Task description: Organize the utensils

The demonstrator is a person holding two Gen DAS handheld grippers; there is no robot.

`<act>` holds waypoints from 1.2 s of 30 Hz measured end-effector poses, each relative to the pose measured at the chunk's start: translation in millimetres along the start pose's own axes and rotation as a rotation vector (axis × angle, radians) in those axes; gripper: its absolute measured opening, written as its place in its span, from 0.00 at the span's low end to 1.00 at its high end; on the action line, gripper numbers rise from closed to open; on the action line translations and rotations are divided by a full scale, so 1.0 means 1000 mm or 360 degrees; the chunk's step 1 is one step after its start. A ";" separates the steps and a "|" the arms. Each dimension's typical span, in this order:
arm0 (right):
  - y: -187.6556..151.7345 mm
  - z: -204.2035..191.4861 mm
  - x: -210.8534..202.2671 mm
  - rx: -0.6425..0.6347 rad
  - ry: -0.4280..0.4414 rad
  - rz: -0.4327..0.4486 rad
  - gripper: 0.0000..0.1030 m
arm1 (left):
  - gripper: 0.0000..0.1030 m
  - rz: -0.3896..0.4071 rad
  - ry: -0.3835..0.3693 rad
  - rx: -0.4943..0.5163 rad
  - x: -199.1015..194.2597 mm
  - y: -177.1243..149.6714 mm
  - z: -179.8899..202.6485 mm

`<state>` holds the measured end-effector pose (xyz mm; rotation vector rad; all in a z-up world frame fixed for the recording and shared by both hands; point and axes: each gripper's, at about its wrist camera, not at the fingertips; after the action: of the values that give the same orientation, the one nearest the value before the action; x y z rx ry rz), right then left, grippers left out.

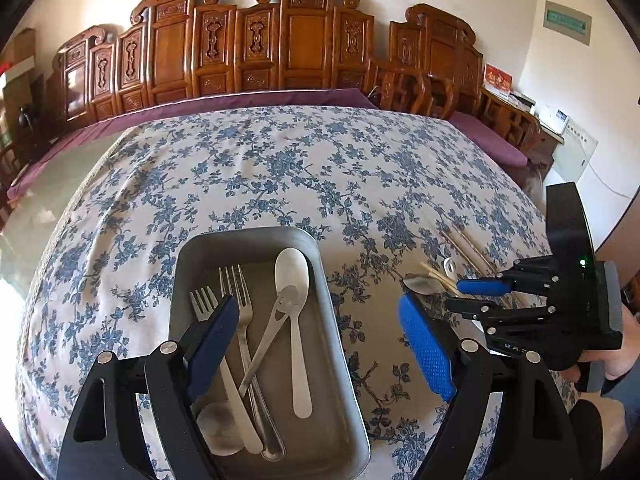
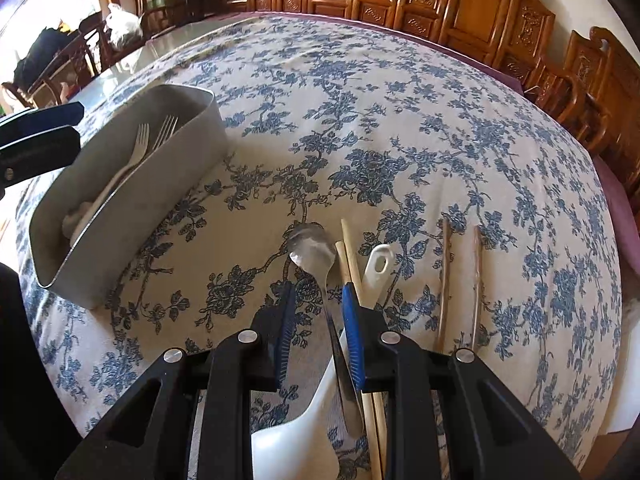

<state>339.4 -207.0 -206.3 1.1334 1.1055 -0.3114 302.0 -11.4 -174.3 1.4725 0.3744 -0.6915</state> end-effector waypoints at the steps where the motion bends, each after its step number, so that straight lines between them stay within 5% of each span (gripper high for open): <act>1: 0.001 0.000 0.002 -0.0007 0.0001 -0.0009 0.25 | 0.76 -0.0002 0.0001 0.0000 0.000 0.000 0.000; 15: 0.004 -0.005 0.019 -0.0084 0.0010 -0.0131 0.25 | 0.76 0.0003 -0.0001 -0.0004 -0.002 0.000 -0.001; 25: 0.003 0.001 0.021 -0.0038 0.0060 -0.0148 0.04 | 0.76 0.0006 -0.0010 0.0017 -0.004 -0.001 0.003; 36: 0.012 0.009 -0.027 -0.0012 0.0063 0.0042 0.02 | 0.76 0.0030 -0.0032 0.0029 -0.008 -0.001 0.018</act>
<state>339.9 -217.8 -177.9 1.1507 1.1250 -0.2652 292.3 -27.0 -168.5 1.4836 0.3391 -0.6956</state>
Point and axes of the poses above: each gripper's, at about its wrist camera, not at the fingertips, and x roughly the way its jaws point, z to its right, y to its top, and after that the axes turned 9 degrees about z, right-handed
